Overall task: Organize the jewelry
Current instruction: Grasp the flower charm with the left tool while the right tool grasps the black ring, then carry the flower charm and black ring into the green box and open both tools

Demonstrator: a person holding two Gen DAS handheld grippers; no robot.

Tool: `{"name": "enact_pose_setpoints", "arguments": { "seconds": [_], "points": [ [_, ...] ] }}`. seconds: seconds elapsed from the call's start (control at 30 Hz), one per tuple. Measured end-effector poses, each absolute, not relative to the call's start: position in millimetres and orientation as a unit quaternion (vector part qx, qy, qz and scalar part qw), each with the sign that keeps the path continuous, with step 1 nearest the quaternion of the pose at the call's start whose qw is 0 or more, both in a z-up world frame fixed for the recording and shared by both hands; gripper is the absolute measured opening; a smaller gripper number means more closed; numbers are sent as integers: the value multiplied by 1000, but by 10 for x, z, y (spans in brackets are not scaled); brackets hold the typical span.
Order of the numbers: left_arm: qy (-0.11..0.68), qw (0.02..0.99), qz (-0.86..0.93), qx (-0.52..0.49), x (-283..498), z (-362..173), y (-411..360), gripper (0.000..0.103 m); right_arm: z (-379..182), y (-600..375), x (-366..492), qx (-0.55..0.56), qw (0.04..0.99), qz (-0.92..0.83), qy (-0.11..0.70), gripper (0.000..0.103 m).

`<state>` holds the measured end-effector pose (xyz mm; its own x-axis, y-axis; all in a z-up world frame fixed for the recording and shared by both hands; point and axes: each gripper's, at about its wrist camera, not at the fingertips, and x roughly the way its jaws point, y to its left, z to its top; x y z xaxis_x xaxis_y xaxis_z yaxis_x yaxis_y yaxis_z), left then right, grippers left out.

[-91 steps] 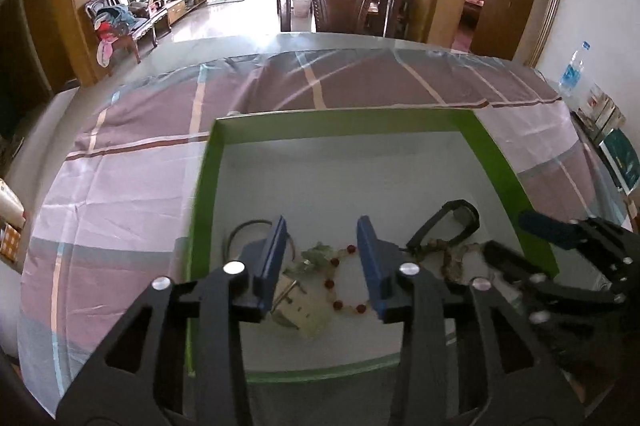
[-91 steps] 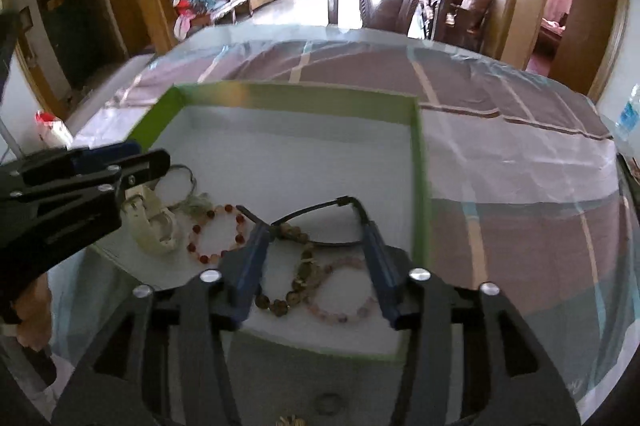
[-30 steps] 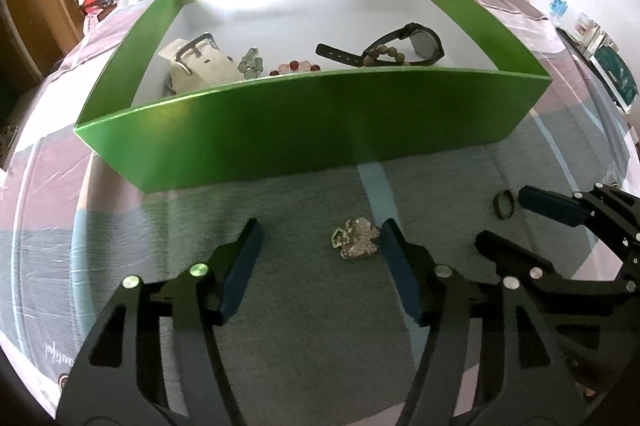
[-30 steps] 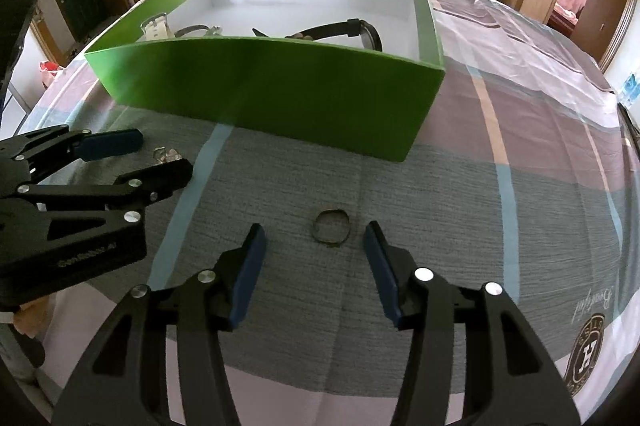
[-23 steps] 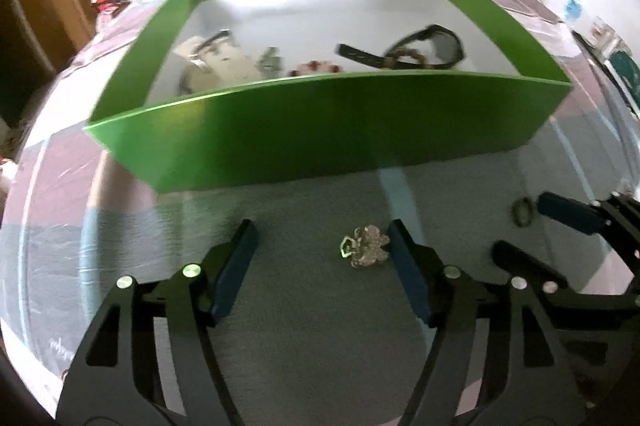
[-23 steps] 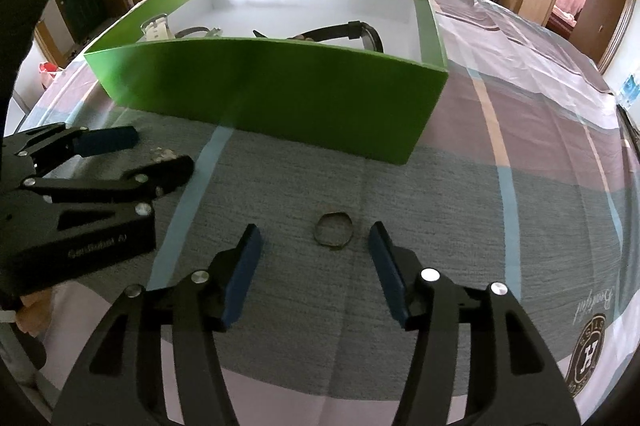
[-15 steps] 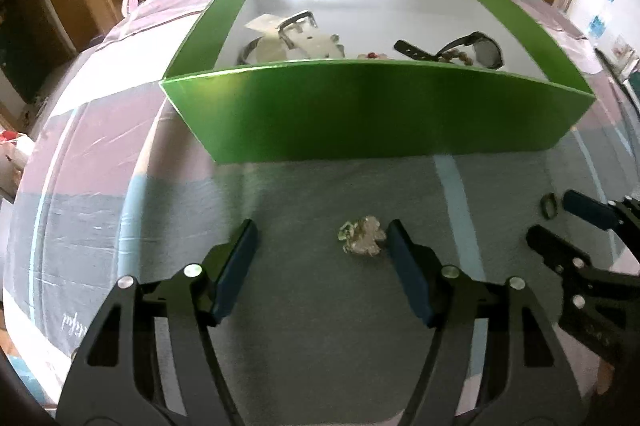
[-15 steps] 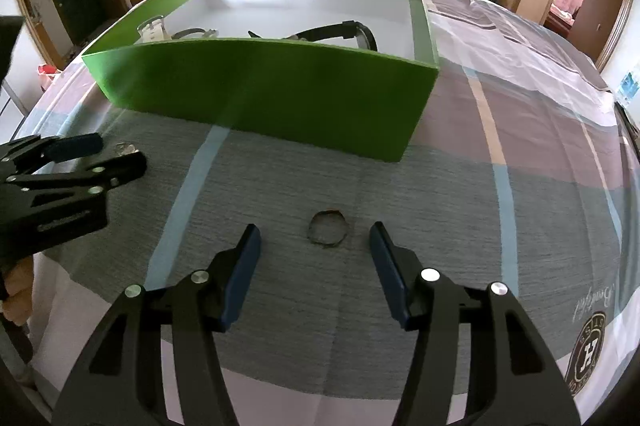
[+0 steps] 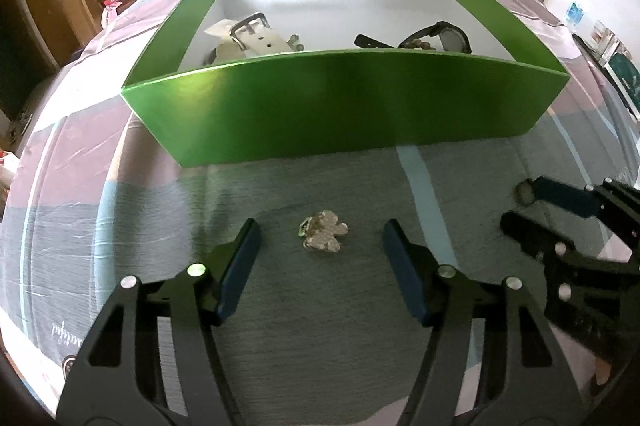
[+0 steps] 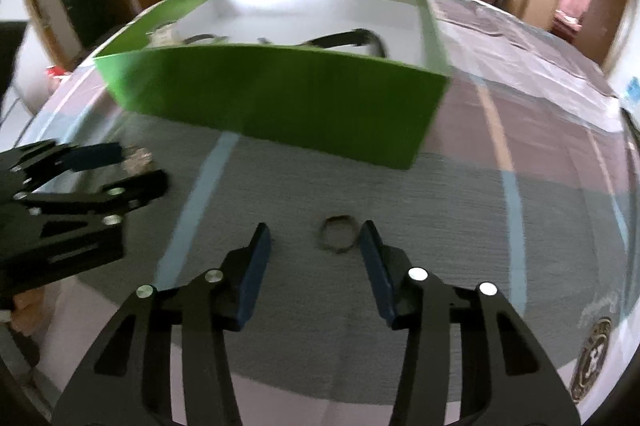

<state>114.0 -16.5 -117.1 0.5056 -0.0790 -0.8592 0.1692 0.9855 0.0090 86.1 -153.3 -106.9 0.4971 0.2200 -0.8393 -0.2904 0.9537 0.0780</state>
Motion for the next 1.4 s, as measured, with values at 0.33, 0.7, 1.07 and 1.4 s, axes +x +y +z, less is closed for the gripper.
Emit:
{"name": "enact_pose_setpoints", "arguments": {
  "seconds": [0.33, 0.7, 1.07, 1.4],
  "points": [
    [486, 870, -70, 45, 1156, -1181, -164, 64, -1080, -1529, 894, -45, 876, 113, 467, 42],
    [470, 878, -76, 49, 1152, -1179, -204, 55, -1112, -1498, 874, -42, 887, 105, 448, 34],
    [462, 880, -98, 50, 1118, -1158, -248, 24, -1098, -1479, 862, -41, 887, 111, 446, 21],
    [447, 889, -91, 40, 998, -906, -159, 24, -910, -1596, 826, -10, 885, 108, 453, 21]
  ]
}}
